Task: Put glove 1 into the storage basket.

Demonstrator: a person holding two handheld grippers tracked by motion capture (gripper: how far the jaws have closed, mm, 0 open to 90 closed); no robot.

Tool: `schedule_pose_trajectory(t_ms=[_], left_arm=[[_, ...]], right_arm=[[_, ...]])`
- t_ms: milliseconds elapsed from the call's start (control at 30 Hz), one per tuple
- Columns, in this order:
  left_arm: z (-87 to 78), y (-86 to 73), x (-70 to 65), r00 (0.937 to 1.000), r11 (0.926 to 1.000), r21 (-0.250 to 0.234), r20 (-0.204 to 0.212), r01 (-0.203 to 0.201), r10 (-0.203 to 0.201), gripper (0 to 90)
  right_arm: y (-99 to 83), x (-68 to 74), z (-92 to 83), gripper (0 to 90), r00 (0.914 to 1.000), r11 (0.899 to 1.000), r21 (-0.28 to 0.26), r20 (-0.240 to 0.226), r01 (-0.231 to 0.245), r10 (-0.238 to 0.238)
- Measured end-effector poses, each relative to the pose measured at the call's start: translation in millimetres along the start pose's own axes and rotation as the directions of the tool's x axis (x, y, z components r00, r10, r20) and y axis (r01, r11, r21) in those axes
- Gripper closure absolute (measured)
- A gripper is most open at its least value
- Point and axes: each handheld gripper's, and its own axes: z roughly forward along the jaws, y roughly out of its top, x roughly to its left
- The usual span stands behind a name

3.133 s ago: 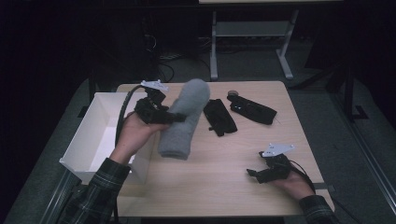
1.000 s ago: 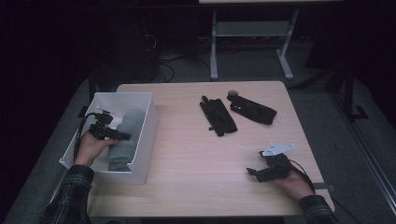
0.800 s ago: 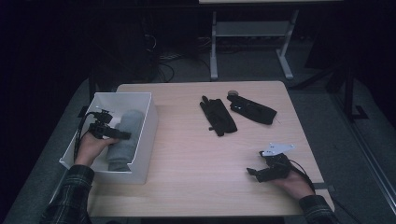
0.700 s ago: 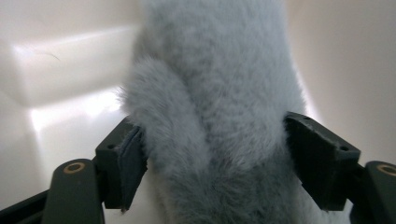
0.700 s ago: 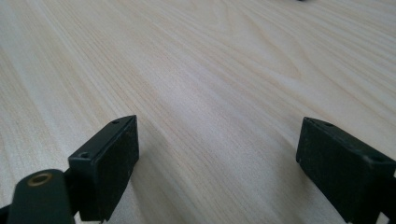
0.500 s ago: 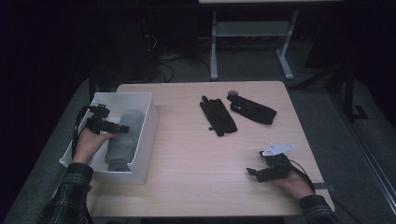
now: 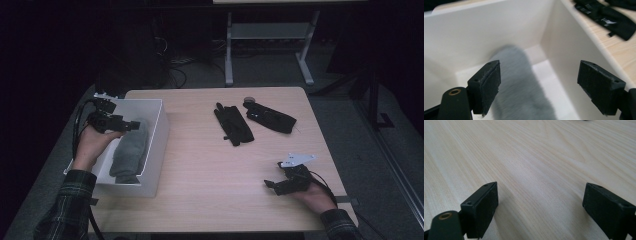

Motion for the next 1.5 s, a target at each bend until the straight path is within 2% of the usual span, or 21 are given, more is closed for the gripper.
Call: schedule_pose_trajectory(t_ms=[167, 367, 467, 700, 800, 867, 1100, 1167, 1367, 1433, 1500], left_arm=[[-5.4, 13.7, -22.2, 0.9983, 0.9988, -0.033, 0.045, -0.036, 0.038, 18.5], [-7.0, 27.3, -56.0, 0.9907, 0.9946, -0.061, 0.102, -0.084, 0.09, 18.5], [-7.4, 31.6, -74.6, 0.9869, 0.9917, -0.067, 0.112, -0.109, 0.116, 18.5], [-3.5, 34.3, -113.5, 0.977, 0.9842, -0.097, 0.14, -0.148, 0.161, 18.5], [2.3, 32.2, -129.0, 0.9708, 0.983, -0.105, 0.172, -0.15, 0.167, 18.5], [5.9, 30.0, -137.7, 0.9683, 0.9818, -0.108, 0.179, -0.156, 0.174, 18.5], [19.2, 21.6, -169.1, 0.9515, 0.9736, -0.118, 0.218, -0.195, 0.217, 18.5], [25.5, 18.2, -179.4, 0.9449, 0.9697, -0.113, 0.226, -0.217, 0.237, 18.5], [45.9, 4.5, -197.6, 0.9327, 0.9602, -0.098, 0.23, -0.261, 0.278, 18.4], [53.8, -1.8, -201.8, 0.9272, 0.9564, -0.092, 0.236, -0.277, 0.291, 18.5], [61.1, -8.2, -205.1, 0.9187, 0.9491, -0.089, 0.238, -0.302, 0.315, 18.4]], right_arm=[[0.0, 0.0, -0.1, 12.8, 1.0, 1.0, 0.0, 0.0, 0.0, 0.0], [0.0, 0.1, 0.2, 12.7, 1.0, 1.0, -0.002, 0.001, -0.001, 0.001], [0.0, 0.2, 0.2, 12.7, 1.0, 1.0, -0.002, 0.002, -0.001, 0.001], [0.3, 0.2, 0.8, 10.8, 0.9999, 1.0, 0.002, 0.012, -0.01, 0.01], [0.3, 0.2, 0.7, 10.8, 0.9999, 1.0, 0.002, 0.012, -0.01, 0.01], [0.3, 0.3, 0.7, 10.7, 0.9999, 1.0, 0.002, 0.011, -0.01, 0.01], [0.3, 0.3, 0.8, 10.7, 0.9999, 1.0, 0.002, 0.011, -0.01, 0.01], [0.3, 0.3, 0.8, 10.6, 0.9999, 1.0, 0.002, 0.011, -0.01, 0.01], [0.3, 0.3, 0.8, 10.5, 0.9999, 1.0, 0.002, 0.011, -0.01, 0.01], [0.3, 0.3, 0.8, 10.5, 0.9999, 1.0, 0.002, 0.011, -0.009, 0.009], [0.3, 0.4, 0.8, 10.5, 0.9999, 1.0, 0.002, 0.011, -0.009, 0.009]])
